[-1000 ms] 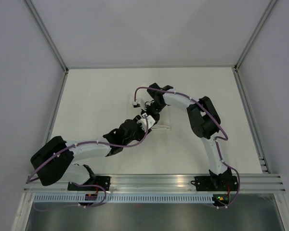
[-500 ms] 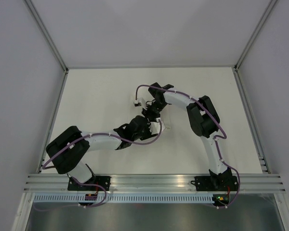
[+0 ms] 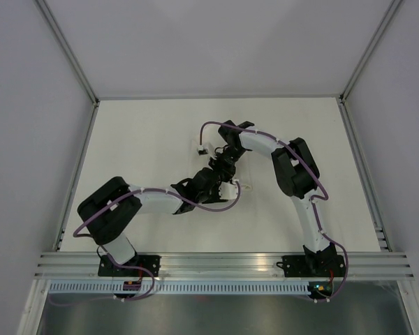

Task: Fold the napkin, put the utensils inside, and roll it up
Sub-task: Roll the napkin with the utensil

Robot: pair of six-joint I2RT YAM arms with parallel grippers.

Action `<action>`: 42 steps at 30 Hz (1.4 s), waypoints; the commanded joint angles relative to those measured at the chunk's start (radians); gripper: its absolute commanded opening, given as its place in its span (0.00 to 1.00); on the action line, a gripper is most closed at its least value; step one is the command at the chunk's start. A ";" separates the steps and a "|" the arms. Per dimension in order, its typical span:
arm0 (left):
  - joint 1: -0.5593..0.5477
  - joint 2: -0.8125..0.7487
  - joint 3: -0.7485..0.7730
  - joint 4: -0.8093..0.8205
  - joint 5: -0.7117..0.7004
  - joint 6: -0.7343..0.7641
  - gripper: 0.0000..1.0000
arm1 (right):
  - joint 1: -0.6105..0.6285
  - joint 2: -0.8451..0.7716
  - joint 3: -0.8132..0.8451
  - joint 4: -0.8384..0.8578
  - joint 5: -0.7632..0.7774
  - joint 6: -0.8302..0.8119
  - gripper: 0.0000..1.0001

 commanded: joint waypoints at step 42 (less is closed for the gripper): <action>0.012 0.244 0.392 -0.569 0.324 -0.028 0.02 | -0.083 -0.055 -0.091 0.004 0.137 0.030 0.56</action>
